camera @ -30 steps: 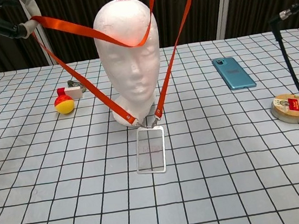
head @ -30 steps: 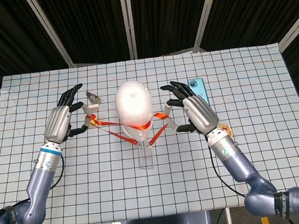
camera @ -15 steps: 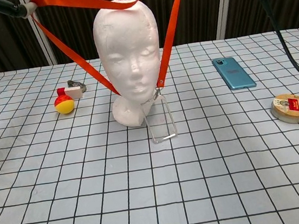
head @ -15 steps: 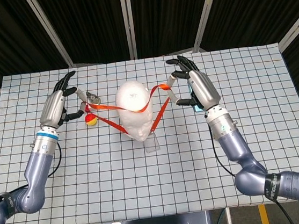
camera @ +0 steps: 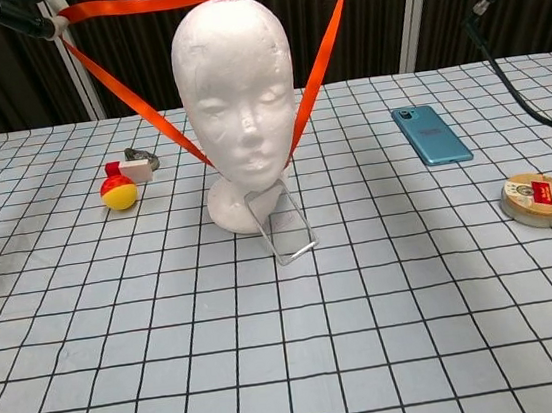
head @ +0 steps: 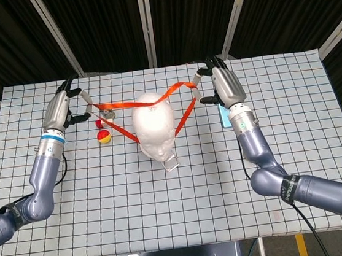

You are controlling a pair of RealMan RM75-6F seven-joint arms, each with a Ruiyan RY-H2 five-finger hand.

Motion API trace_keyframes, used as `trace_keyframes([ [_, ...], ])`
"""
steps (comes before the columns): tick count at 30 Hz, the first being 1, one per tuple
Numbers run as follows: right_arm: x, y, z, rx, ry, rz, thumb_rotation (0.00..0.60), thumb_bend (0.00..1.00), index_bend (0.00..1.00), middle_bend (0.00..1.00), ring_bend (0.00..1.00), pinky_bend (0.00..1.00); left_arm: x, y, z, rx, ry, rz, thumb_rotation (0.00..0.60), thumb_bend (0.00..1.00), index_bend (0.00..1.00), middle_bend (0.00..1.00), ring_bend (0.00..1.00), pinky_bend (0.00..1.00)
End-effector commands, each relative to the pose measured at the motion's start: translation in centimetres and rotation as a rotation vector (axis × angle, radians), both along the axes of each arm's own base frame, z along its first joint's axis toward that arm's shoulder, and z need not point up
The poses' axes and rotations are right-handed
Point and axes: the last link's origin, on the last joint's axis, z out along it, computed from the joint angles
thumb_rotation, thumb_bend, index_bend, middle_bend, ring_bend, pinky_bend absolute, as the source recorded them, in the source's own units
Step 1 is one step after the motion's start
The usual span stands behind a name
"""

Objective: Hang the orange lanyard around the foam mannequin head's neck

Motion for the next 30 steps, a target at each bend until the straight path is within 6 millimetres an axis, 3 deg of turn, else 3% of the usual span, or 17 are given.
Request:
trace_keyframes([
  [1, -0.2, -1.7, -2.0, 0.020, 0.040, -0.044, 0.600, 0.54, 0.73, 0.17, 0.00, 0.00, -0.7, 1.1, -1.0, -0.032, 0.004, 0.024, 0.600, 0.57, 0.66, 0.00, 0.00, 0.00],
  [7, -1.2, -3.3, -3.4, 0.019, 0.079, -0.082, 0.600, 0.52, 0.73, 0.17, 0.00, 0.00, -2.2, 2.1, -1.6, -0.084, 0.050, 0.049, 0.600, 0.56, 0.55, 0.00, 0.00, 0.00],
  [10, -1.9, -3.9, -4.2, 0.026, 0.098, -0.098, 0.600, 0.32, 0.61, 0.15, 0.00, 0.00, -2.8, 2.5, -2.2, -0.099, 0.048, 0.056, 0.600, 0.51, 0.16, 0.00, 0.00, 0.00],
  [11, -2.2, -4.1, -4.5, 0.028, 0.109, -0.102, 0.600, 0.20, 0.49, 0.13, 0.00, 0.00, -3.0, 2.5, -2.4, -0.110, 0.050, 0.054, 0.600, 0.41, 0.04, 0.00, 0.00, 0.00],
  [12, -2.6, -4.2, -4.7, 0.030, 0.123, -0.106, 0.600, 0.10, 0.36, 0.09, 0.00, 0.00, -3.2, 2.6, -2.6, -0.119, 0.054, 0.052, 0.600, 0.29, 0.00, 0.00, 0.00, 0.00],
  [14, -3.4, -4.5, -5.2, 0.034, 0.158, -0.115, 0.600, 0.01, 0.19, 0.04, 0.00, 0.00, -3.7, 2.8, -2.9, -0.109, 0.050, 0.047, 0.600, 0.10, 0.00, 0.00, 0.00, 0.00],
  [16, -3.9, -4.6, -5.4, 0.025, 0.182, -0.109, 0.600, 0.00, 0.09, 0.00, 0.00, 0.00, -4.1, 2.9, -3.0, -0.097, 0.046, 0.042, 0.600, 0.02, 0.00, 0.00, 0.00, 0.00],
  [19, -4.6, -4.7, -5.3, 0.003, 0.223, -0.092, 0.600, 0.00, 0.04, 0.00, 0.00, 0.00, -4.5, 3.0, -3.0, -0.091, 0.052, 0.031, 0.600, 0.01, 0.00, 0.00, 0.00, 0.00],
  [26, -5.7, -4.3, -4.0, -0.030, 0.249, -0.075, 0.600, 0.01, 0.02, 0.00, 0.00, 0.00, -4.8, 2.4, -2.3, -0.058, 0.075, -0.003, 0.600, 0.01, 0.00, 0.00, 0.00, 0.00],
  [30, -6.5, -3.2, -2.5, -0.042, 0.269, -0.063, 0.600, 0.23, 0.03, 0.00, 0.00, 0.00, -5.0, 1.2, -1.3, -0.034, 0.108, -0.030, 0.600, 0.01, 0.00, 0.00, 0.00, 0.00],
])
